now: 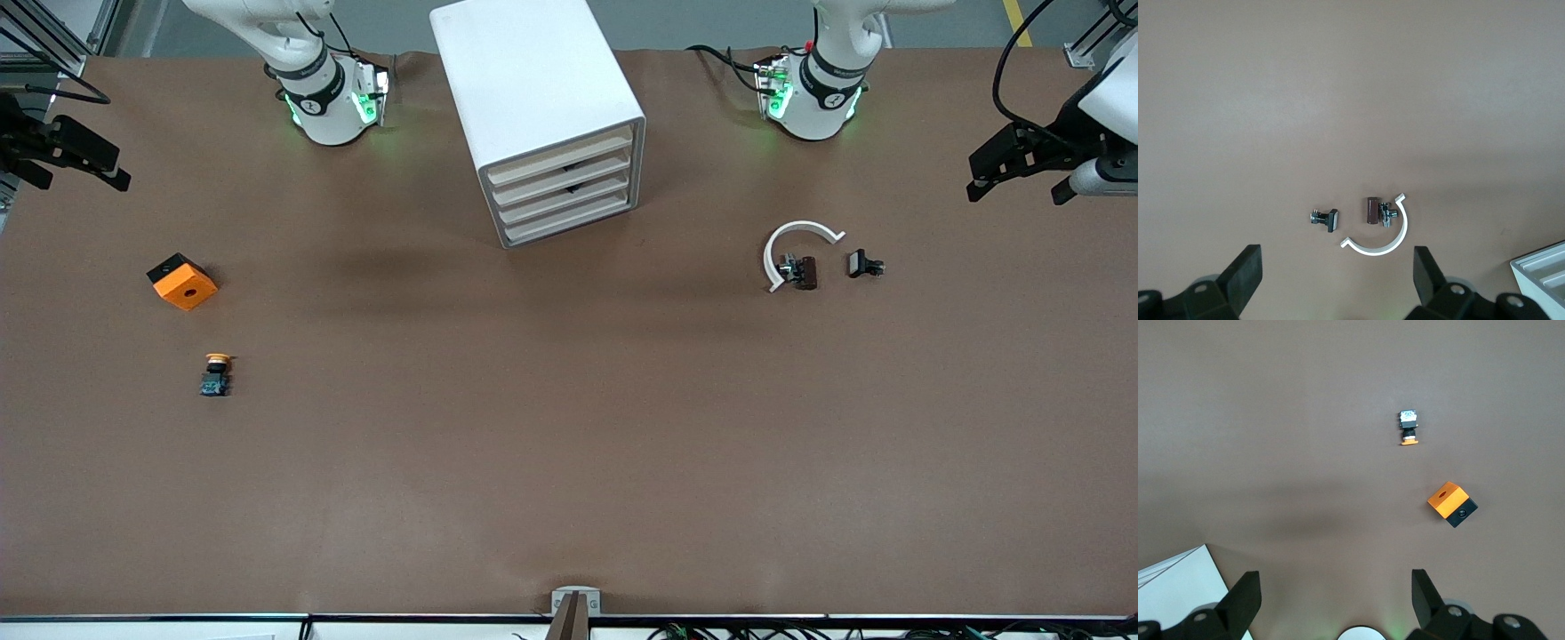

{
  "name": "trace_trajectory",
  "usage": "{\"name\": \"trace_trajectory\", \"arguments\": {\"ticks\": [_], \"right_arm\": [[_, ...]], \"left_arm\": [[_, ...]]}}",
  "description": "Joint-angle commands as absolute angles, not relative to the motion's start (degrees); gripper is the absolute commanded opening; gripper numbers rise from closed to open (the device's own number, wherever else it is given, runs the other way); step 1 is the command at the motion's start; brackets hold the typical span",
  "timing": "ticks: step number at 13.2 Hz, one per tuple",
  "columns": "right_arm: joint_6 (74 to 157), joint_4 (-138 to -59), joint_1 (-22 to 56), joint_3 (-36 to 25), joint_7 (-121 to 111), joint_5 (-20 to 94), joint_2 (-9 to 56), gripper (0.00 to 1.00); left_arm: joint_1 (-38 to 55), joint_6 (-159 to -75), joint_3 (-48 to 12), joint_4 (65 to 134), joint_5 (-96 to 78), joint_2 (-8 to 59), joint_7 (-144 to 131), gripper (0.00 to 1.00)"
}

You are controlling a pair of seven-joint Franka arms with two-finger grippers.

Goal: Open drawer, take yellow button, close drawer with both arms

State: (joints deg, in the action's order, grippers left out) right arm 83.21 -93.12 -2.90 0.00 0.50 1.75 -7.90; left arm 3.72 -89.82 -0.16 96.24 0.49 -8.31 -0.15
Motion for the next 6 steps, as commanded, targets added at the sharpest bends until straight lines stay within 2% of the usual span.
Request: {"name": "trace_trajectory", "arguments": {"ticks": [1, 6], "right_arm": [[84.11, -94.39, -2.72, 0.00, 1.32, 2.20, -8.96, 1.00], [84.90, -94.75, -2.72, 0.00, 1.32, 2.20, -8.96, 1.00]], "left_arm": [[3.95, -89.65, 0.09, 95.62, -0.18, -8.35, -0.09, 1.00], [3.95, -89.12, 0.09, 95.71, -0.18, -8.44, -2.01, 1.00]]}}
